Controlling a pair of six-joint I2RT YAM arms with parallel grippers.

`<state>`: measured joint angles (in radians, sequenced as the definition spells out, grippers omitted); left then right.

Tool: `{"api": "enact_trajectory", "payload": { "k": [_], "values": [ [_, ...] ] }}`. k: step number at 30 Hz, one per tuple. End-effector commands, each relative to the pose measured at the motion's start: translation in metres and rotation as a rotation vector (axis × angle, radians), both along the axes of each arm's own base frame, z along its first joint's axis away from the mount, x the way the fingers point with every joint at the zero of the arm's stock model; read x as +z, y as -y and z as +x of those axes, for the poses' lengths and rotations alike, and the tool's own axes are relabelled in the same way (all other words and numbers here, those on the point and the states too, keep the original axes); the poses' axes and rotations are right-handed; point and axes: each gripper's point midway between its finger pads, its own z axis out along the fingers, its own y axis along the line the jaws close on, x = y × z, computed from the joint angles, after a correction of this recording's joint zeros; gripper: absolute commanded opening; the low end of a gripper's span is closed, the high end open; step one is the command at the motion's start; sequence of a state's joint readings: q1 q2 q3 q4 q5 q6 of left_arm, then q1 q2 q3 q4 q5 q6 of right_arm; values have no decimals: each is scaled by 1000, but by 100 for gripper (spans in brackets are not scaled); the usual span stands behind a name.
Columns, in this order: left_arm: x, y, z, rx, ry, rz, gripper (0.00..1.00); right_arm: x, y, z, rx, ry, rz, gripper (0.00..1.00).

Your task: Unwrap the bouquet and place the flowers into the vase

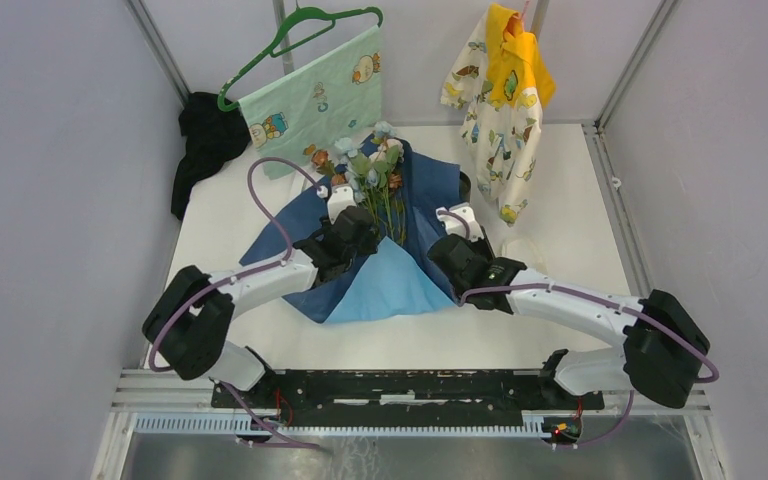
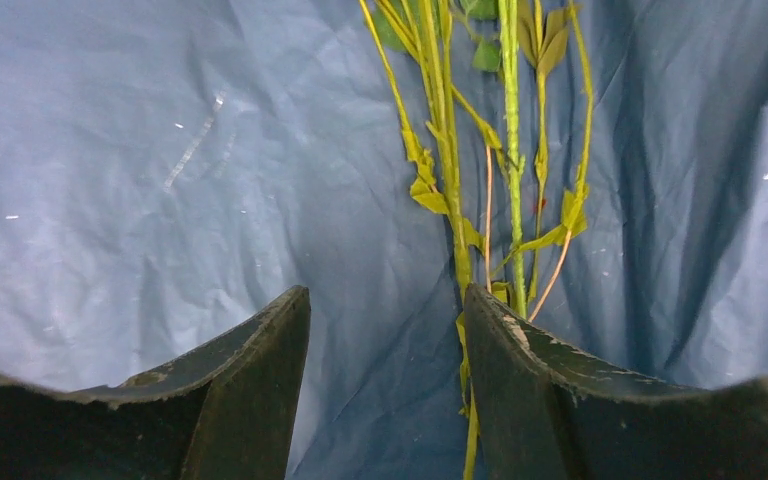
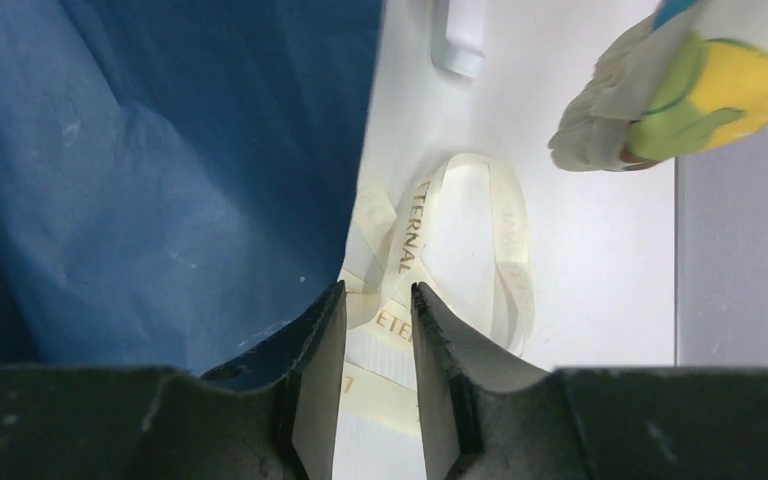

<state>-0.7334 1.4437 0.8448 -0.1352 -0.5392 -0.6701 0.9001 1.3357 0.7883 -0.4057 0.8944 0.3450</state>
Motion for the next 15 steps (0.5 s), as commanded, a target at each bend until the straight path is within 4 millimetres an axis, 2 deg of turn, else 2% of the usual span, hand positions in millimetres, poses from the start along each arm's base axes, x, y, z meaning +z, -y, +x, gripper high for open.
{"api": "enact_trajectory", "payload": {
  "k": [1, 5, 8, 12, 15],
  "values": [
    [-11, 33, 11, -132, 9, -97, 64, 34, -8, 6, 16, 95, 127, 40],
    [-19, 47, 7, -208, -29, -112, 63, 51, -15, 7, 51, 124, 180, 49],
    [-17, 68, -7, -344, -62, -166, 59, 63, -19, 9, 71, 143, 195, 51],
    [-16, 88, -50, -522, -157, -215, 56, 86, -20, 14, 79, 181, 196, 52],
    [-16, 89, -90, -640, -228, -187, 56, 103, -26, 17, 106, 211, 224, 54]
  ]
}}
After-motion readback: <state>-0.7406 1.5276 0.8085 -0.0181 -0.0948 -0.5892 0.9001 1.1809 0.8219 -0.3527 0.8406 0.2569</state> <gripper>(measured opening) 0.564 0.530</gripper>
